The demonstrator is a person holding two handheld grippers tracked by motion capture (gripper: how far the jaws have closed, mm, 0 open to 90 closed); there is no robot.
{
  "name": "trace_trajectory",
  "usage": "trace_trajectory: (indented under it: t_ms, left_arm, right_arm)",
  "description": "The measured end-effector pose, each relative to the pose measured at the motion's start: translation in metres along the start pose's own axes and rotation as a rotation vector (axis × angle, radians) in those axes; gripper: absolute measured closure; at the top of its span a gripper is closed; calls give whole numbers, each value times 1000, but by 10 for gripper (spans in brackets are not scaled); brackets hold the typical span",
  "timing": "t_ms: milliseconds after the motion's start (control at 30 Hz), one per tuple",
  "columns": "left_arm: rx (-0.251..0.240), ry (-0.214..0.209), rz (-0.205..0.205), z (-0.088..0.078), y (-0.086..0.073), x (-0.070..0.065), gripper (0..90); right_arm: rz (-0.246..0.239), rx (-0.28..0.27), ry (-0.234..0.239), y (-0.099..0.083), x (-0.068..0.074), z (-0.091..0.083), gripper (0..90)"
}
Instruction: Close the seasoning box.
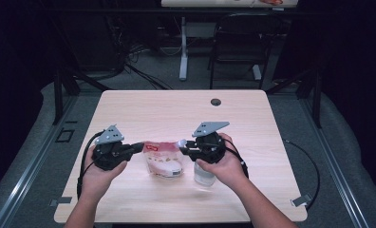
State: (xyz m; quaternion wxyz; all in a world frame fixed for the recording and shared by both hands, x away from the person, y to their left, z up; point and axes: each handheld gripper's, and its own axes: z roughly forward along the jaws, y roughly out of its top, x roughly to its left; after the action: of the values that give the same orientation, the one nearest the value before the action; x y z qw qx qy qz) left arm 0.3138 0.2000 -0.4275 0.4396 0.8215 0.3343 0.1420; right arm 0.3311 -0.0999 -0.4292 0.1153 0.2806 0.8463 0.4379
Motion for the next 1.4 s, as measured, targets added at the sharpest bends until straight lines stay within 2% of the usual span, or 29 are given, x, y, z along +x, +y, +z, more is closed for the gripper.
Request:
trace_trajectory:
  t_ms: [133,333,533,600,700,833,1000,1100,1233,1400]
  left_arm:
    - [-19,-20,-11,1,-2,2,900]
    - [-44,-21,-25,-1,-6,5,853]
    - [-76,-39,-52,-6,-8,7,783]
    - [-82,-38,-55,-9,-8,8,761]
    - [-82,-28,-66,-14,-9,9,748]
    - [-72,-24,-82,-18,-11,12,745]
    - [-56,-8,-71,-21,-13,14,735]
    - [-58,-25,-61,-23,-13,14,721]
    - [-52,-9,-54,-24,-13,14,707]
    - [-65,8,-66,-26,-16,19,684]
  right_arm:
    - [5,-1,-5,0,1,-1,684]
    - [-21,6,-22,1,4,-12,643]
    - [-50,-10,-52,10,5,-29,617]
    - [-69,-21,-71,14,7,-33,592]
    - [-78,-34,-74,20,9,-35,571]
    - [-96,-30,-70,30,11,-33,546]
    - [-112,-21,-53,43,14,-28,548]
    - [-125,-1,-39,51,16,-23,553]
    - [-151,37,-35,59,17,-15,604]
    - [-186,78,-24,66,20,-6,677]
